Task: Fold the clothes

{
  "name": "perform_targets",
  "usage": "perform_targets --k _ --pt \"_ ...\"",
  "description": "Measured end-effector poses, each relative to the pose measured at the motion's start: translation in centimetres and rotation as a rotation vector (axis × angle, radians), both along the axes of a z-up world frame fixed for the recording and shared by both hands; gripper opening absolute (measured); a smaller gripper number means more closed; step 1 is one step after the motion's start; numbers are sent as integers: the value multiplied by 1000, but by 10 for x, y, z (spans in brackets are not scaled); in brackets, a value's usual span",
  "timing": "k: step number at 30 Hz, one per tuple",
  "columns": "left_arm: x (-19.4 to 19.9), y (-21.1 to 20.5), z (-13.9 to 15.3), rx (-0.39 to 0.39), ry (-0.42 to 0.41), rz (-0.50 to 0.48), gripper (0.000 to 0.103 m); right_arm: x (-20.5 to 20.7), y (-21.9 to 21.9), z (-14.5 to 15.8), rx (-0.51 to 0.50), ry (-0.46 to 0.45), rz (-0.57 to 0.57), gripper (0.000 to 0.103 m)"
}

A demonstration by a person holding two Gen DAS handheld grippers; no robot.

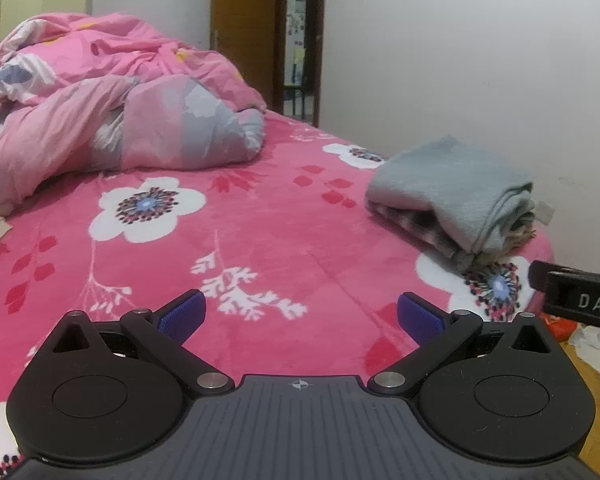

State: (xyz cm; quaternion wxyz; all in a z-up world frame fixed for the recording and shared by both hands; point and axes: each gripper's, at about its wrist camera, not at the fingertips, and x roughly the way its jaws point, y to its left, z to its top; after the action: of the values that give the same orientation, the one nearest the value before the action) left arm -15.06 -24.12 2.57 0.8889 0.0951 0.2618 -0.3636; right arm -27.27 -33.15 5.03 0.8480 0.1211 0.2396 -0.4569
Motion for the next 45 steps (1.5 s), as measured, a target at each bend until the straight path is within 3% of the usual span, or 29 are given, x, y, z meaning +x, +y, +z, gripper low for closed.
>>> perform_targets --k 17,45 --pt "-35 -37 0 5 -12 -115 103 -44 -18 2 0 -4 -100 103" --pt "-35 -39 -4 24 -9 -103 103 -47 -23 -5 21 -1 -103 103"
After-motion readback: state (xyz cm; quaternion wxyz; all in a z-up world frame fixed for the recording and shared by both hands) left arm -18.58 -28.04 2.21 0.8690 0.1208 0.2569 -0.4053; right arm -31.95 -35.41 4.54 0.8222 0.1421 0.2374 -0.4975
